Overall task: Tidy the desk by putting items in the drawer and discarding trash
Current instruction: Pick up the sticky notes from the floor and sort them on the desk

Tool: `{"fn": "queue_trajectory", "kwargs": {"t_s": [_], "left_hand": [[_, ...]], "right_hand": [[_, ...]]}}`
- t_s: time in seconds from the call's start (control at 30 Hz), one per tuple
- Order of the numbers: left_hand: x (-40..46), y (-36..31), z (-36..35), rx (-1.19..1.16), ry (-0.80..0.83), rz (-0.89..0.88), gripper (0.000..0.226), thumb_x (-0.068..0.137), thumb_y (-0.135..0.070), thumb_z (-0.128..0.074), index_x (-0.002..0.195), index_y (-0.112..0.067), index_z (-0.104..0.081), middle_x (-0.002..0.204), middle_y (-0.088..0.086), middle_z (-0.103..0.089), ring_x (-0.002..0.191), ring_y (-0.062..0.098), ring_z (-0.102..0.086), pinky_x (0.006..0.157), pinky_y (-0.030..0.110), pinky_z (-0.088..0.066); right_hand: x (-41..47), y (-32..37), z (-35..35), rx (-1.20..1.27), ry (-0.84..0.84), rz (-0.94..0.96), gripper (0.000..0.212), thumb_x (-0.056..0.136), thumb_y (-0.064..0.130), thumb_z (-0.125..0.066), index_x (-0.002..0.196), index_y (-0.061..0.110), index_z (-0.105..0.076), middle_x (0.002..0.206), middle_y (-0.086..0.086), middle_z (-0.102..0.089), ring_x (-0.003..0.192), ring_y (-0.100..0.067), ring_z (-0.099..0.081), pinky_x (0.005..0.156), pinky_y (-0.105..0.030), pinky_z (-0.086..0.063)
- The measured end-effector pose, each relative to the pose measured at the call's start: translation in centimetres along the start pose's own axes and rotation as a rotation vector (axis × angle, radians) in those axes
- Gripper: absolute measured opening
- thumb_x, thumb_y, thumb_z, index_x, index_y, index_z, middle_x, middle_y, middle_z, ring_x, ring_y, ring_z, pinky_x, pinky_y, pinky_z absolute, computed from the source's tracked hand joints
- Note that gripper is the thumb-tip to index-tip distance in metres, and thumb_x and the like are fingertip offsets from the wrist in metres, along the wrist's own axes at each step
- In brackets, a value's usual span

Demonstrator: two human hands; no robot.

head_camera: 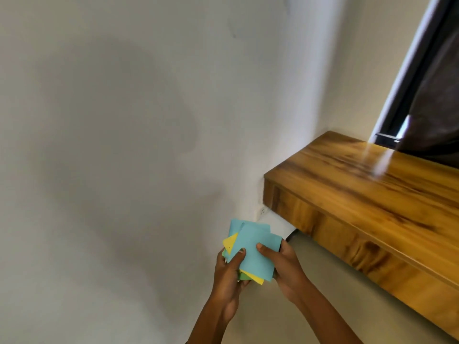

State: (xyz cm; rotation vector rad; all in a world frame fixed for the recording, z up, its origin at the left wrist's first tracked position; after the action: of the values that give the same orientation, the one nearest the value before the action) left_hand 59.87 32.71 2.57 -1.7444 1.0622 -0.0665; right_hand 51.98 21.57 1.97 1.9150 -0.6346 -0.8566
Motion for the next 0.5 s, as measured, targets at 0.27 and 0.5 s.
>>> {"fn": "queue_trajectory", "kwargs": {"t_s": [0.27,0.5], "left_hand": [[7.9,3.1,-11.5,0.041,0.066,0.103,0.037,0.085,-0.004,-0.064,0.114,-0.024,-0.054,0.107,0.007,-0.066,0.095,0.025,-0.066,0.069,0.037,-0.059],[15.9,5.9,-18.4,0.135,0.096,0.191,0.037,0.083,-0.003,-0.067,0.114,-0.021,-0.058,0.113,0.009,-0.065,0.103,0.026,-0.063,0.083,0.041,-0.055]], "right_hand": [[5.5,6.7,11.8,0.057,-0.287,0.076,0.035,0.080,0.010,-0.070,0.112,0.016,-0.058,0.103,-0.008,-0.070,0.087,-0.026,-0.068,0.059,-0.032,-0.054],[10.3,9.3,19.5,0.137,-0.552,0.096,0.034,0.079,0.004,-0.070,0.109,0.013,-0.056,0.101,-0.009,-0.066,0.085,-0.025,-0.064,0.066,-0.037,-0.054]]}}
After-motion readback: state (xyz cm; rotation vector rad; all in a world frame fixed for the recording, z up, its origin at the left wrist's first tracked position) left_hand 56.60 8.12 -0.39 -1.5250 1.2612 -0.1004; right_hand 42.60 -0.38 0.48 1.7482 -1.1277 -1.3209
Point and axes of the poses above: each hand's wrist, its own x-axis towards the middle knuckle, its own z-axis out of the back of the hand, y = z × x, the point moved 9 cm from there along x, towards the middle knuckle
